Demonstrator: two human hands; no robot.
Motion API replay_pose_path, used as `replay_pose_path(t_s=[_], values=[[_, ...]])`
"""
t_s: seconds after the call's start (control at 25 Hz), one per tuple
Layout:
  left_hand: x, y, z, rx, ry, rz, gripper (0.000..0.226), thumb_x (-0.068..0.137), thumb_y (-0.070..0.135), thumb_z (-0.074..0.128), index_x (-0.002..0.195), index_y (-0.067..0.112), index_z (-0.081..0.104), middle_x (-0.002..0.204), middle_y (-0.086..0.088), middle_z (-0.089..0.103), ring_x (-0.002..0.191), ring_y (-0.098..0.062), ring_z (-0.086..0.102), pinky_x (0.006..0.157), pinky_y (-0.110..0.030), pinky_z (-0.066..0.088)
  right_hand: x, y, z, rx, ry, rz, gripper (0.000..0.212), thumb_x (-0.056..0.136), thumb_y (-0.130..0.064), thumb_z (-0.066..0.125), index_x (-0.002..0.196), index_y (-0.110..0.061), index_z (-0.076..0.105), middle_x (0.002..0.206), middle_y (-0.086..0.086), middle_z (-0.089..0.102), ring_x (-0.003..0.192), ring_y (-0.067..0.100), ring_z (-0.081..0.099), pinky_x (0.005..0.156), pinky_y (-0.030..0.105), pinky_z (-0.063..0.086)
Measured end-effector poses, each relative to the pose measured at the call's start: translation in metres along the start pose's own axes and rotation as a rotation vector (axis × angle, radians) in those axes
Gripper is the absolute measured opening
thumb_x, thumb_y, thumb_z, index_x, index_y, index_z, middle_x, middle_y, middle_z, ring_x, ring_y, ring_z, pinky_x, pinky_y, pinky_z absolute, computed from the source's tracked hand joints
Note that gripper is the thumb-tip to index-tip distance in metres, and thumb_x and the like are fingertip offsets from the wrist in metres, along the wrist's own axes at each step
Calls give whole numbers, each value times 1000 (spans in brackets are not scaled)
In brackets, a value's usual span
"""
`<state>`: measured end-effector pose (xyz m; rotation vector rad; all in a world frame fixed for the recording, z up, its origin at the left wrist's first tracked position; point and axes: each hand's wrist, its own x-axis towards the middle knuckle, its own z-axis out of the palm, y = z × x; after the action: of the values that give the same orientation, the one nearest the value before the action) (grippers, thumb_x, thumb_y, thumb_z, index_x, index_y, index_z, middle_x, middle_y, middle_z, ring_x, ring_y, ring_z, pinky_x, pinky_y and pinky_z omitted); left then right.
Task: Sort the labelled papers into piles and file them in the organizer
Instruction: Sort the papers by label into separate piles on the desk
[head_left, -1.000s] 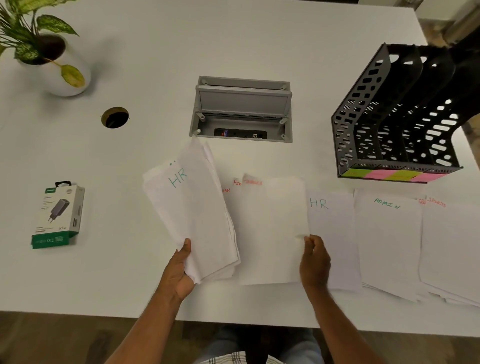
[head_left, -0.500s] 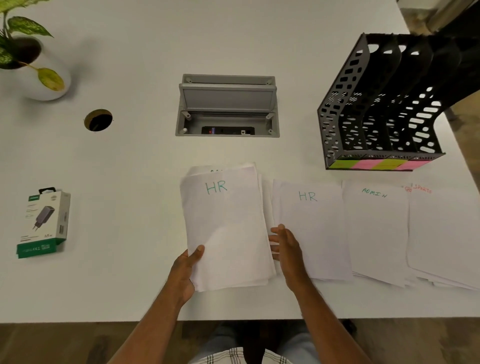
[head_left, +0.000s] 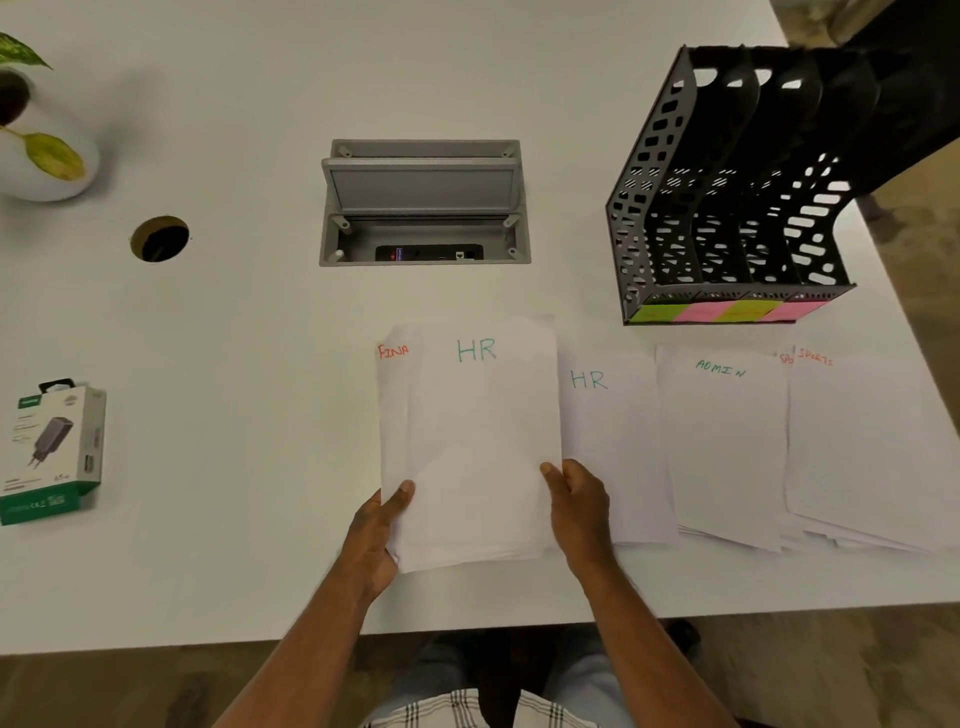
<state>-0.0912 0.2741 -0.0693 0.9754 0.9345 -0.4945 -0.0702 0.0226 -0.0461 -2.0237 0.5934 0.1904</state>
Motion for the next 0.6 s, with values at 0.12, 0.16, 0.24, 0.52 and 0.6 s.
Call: replay_pose_path(t_s=[0.12, 0.16, 0.24, 0.52, 0.6], values=[[-2, -1, 4, -26, 38, 9, 51, 74, 34, 79, 120, 15, 67, 109, -9, 77, 94, -28, 75, 71, -41, 62, 4, 6, -15, -22, 33, -10, 39, 103, -31, 50, 65, -20, 50, 59, -9, 54, 52, 2, 49, 54, 14, 39], [-2, -1, 4, -37, 41, 10, 50, 74, 33, 79, 120, 16, 67, 110, -9, 77, 96, -30, 74, 71, -42, 62, 8, 9, -23, -28, 98, -8, 35, 104, -29, 48, 72, -18, 57, 67, -6, 61, 59, 3, 54, 59, 17, 43], [-4, 0, 5, -56, 52, 19, 47, 77, 32, 78, 120, 16, 67, 110, -9, 77, 101, -32, 70, 73, -44, 61, 20, 18, -45, -43, 242, 19, 30, 104, -29, 46, 84, -14, 62, 78, 1, 65, 72, 16, 59, 68, 28, 47], [-2, 3, 4, -105, 105, 32, 45, 88, 28, 72, 129, 15, 63, 124, -11, 70, 115, -35, 63, 93, -50, 53, 35, 61, -90, -116, 268, 67, 32, 102, -35, 48, 84, -11, 58, 73, 8, 62, 71, 29, 63, 68, 38, 55], [-1, 2, 3, -95, 125, 33, 40, 88, 28, 72, 125, 16, 65, 122, -10, 71, 111, -33, 65, 89, -46, 55, 35, 69, -87, -125, 234, 103, 31, 103, -32, 46, 97, -7, 63, 88, 14, 68, 87, 33, 66, 79, 42, 57]])
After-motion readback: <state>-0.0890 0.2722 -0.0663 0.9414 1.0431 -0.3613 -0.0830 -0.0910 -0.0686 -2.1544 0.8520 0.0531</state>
